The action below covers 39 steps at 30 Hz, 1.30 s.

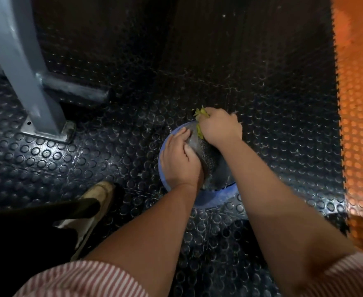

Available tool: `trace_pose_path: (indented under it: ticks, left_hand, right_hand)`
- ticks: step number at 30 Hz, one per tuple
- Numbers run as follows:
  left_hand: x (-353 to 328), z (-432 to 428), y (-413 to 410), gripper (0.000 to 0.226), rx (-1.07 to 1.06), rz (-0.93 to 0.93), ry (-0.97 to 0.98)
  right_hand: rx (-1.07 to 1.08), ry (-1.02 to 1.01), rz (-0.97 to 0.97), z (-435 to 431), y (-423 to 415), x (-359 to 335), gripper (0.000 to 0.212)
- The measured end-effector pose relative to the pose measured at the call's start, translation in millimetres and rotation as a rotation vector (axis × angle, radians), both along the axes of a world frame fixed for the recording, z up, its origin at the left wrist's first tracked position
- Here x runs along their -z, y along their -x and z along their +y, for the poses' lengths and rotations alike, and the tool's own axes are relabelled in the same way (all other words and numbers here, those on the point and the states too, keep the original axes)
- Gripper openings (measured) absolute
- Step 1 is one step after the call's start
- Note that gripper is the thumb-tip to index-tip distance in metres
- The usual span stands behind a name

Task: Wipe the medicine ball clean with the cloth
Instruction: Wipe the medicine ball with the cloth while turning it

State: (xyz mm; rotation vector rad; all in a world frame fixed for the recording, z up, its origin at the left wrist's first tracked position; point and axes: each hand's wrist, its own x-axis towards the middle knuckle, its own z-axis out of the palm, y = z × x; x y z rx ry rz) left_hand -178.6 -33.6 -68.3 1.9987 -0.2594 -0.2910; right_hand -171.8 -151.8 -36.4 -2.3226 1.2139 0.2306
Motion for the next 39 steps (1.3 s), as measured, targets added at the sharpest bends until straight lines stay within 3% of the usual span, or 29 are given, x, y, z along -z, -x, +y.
trace_pose_path:
  ticks: [4, 7, 13, 16, 19, 23, 28, 32, 36, 39]
  left_hand:
    - [-11, -8, -4, 0.04, 0.063, 0.071, -0.071]
    - [-15, -16, -15, 0.039, 0.029, 0.142, -0.092]
    - [-4, -6, -5, 0.048, -0.014, 0.052, 0.008]
    - [7, 1, 6, 0.052, -0.119, 0.04, 0.102]
    - [17, 10, 18, 0.055, -0.138, -0.061, 0.131]
    - [14, 3, 6, 0.05, -0.164, 0.001, 0.098]
    - [5, -2, -11, 0.052, -0.081, 0.123, 0.017]
    - [-4, -16, -38, 0.039, 0.065, 0.185, -0.172]
    - [1, -20, -55, 0.031, 0.199, 0.211, -0.187]
    - [-2, -18, -44, 0.035, 0.23, 0.133, -0.2]
  right_hand:
    - [-0.057, 0.279, -0.165, 47, 43, 0, 0.046]
    - [-0.103, 0.245, -0.349, 69, 74, 8, 0.053]
    - [-0.226, 0.275, -0.242, 42, 67, 8, 0.057]
    - [-0.165, 0.083, -0.166, 11, 35, 0, 0.045]
    - [-0.087, -0.163, 0.042, -18, 0, 0, 0.038]
    - [-0.073, -0.208, 0.045, -29, -17, 13, 0.037]
    - [-0.023, 0.007, -0.076, -3, 11, 10, 0.043]
    - [-0.14, 0.25, -0.177, 39, 42, 11, 0.066]
    - [-0.248, 0.307, -0.286, 56, 69, 14, 0.063]
    - [-0.156, 0.274, -0.369, 43, 70, 19, 0.059]
